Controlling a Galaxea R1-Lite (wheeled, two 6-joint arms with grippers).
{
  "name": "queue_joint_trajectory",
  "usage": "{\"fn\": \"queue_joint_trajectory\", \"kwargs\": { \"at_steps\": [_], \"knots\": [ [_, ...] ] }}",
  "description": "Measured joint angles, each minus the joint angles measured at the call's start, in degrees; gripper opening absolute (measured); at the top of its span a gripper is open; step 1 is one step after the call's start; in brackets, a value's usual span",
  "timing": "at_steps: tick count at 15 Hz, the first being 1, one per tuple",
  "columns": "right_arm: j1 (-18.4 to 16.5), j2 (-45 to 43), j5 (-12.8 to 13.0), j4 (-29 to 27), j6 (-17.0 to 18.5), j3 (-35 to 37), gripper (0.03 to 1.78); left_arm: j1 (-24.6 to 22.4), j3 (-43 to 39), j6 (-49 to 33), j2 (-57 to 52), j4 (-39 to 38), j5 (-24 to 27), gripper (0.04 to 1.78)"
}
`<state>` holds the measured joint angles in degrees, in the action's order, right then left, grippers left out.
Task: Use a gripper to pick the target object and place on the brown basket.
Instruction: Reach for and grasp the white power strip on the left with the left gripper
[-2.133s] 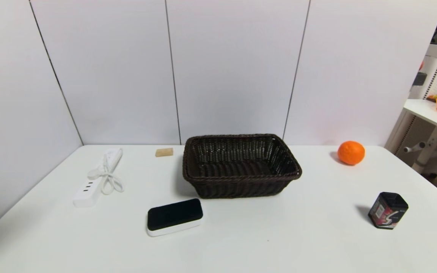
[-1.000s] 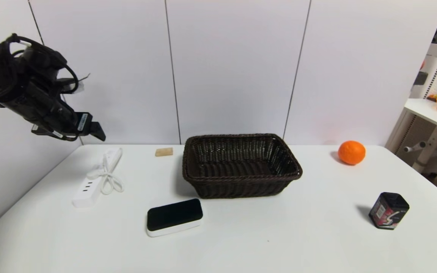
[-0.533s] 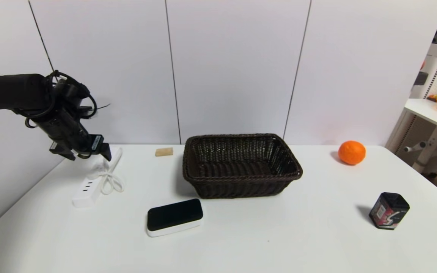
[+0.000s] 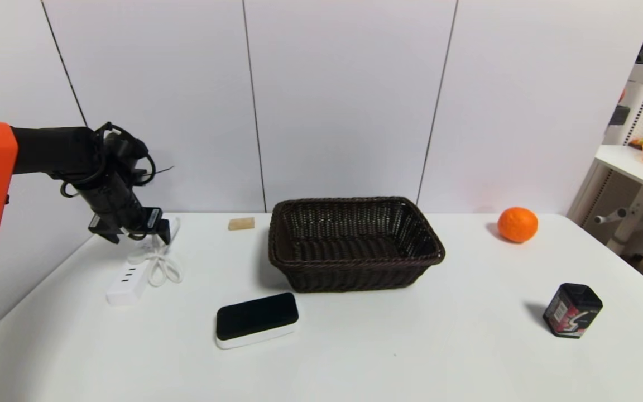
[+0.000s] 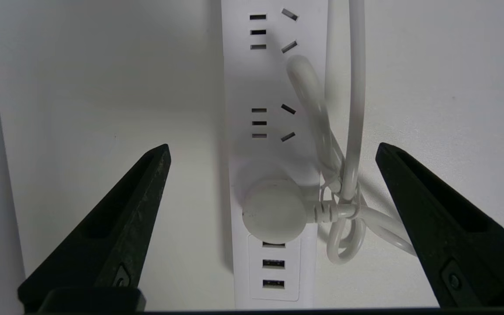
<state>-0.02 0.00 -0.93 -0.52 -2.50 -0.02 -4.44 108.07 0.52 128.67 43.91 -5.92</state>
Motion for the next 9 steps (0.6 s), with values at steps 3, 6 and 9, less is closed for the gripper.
{"fn": "queue_joint_trajectory", "kwargs": {
  "at_steps": [3, 6, 9],
  "knots": [
    [0.0, 0.0, 0.0, 0.0, 0.0, 0.0, 1.69, 0.0, 0.1, -0.1, 1.3, 0.0, 0.0, 1.69],
    [0.0, 0.0, 0.0, 0.0, 0.0, 0.0, 1.69, 0.1, 0.0, -0.7, 2.1, 0.0, 0.1, 1.69],
    [0.0, 0.0, 0.0, 0.0, 0.0, 0.0, 1.69, 0.1, 0.0, -1.6, 2.7, 0.0, 0.5, 1.69]
  ]
}}
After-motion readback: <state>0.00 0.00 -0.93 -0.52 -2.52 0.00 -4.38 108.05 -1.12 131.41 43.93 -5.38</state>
